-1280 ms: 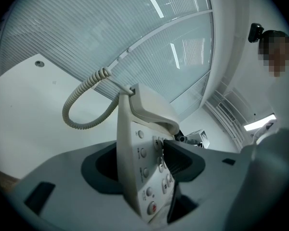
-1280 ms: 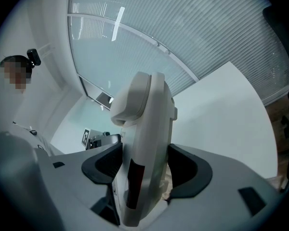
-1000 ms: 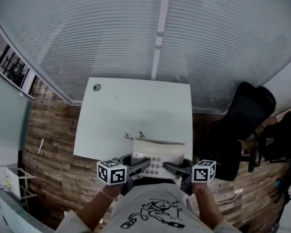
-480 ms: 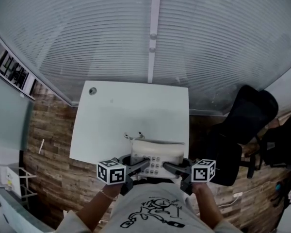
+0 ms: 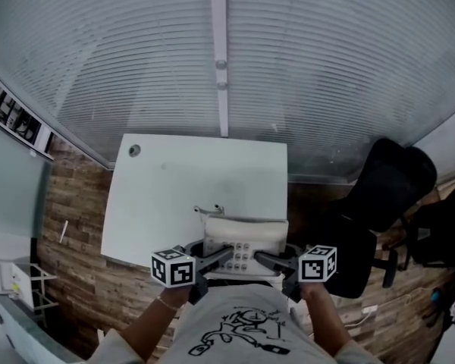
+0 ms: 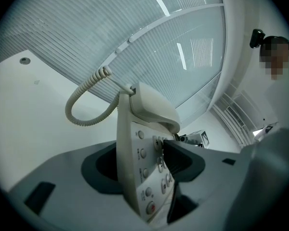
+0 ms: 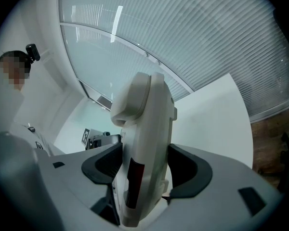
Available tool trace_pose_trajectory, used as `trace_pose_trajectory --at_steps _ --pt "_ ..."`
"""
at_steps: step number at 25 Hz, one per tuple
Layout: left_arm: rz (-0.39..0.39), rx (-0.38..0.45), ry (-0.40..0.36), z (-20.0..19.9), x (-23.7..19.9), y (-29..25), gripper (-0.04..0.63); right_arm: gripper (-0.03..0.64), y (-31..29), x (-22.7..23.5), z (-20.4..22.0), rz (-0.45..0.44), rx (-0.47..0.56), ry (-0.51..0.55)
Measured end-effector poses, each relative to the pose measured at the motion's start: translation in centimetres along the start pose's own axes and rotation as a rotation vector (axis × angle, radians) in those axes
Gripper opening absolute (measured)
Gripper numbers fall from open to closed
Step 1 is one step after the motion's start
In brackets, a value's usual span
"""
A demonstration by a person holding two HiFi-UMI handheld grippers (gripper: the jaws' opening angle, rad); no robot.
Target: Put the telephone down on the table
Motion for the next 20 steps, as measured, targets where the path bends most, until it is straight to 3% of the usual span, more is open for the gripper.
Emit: trace_pose_trajectory --at_steps 9,20 --pt "-0.009 0.022 0.009 -1.8 -0.1 -0.7 0.250 0.312 -0.2 0.5 -2.4 -0.018 -0.013 0.000" --pt "0.021 -0.014 0.008 -3.5 -1.3 -0.2 0.249 0.311 -1.3 -0.3 -3.3 0.020 0.007 0.001"
Point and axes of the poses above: the fingertips, and each gripper's own axes: y backward along the fingers, x to its right, z out of its underside, the point moved 9 cm from there along y, backward along the fingers, and after that the axes turned 3 degrees about -x, right-handed, at the moved point
